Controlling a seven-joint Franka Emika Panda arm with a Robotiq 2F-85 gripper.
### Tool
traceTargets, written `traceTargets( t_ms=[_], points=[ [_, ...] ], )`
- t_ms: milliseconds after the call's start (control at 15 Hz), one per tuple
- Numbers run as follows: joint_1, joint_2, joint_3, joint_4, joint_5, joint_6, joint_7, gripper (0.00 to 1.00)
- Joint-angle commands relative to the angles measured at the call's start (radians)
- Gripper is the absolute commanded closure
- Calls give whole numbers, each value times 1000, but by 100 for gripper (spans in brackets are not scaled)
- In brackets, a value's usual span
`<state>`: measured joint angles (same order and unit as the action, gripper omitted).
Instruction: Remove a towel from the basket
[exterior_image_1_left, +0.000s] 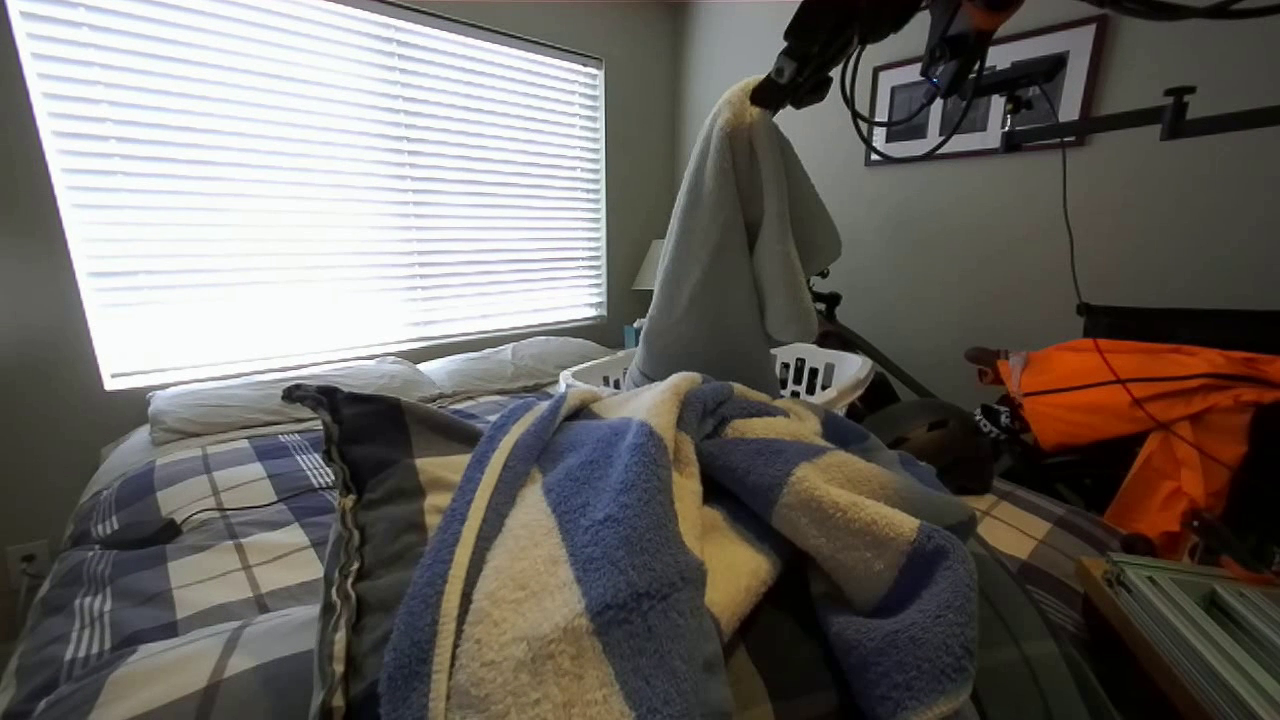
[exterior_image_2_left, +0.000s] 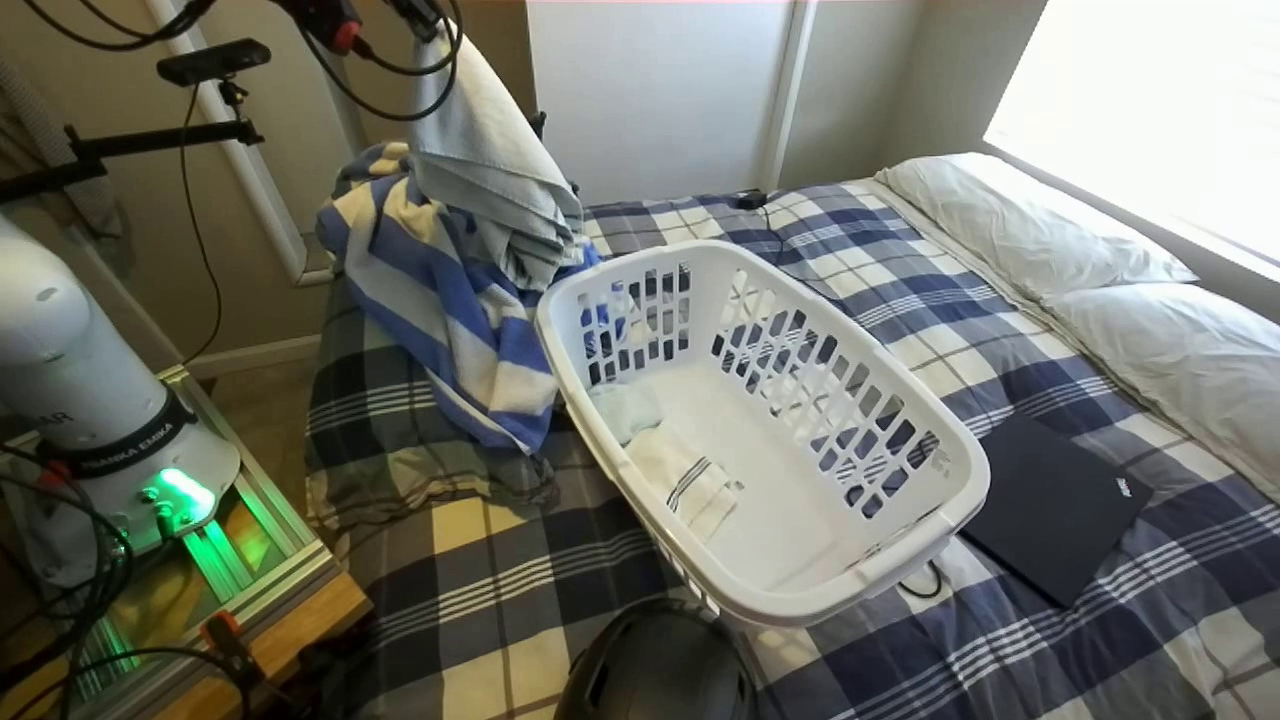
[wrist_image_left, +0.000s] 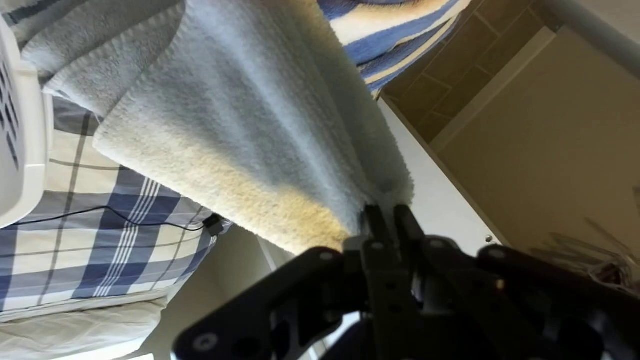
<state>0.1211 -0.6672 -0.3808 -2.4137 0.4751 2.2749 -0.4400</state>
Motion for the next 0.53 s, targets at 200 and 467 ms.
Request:
traceTargets(
  t_ms=[200,467],
  points=[
    [-15,5,11,4,11,-7,-8,98],
    [77,95,1,69,79,22,-68,98]
  ],
)
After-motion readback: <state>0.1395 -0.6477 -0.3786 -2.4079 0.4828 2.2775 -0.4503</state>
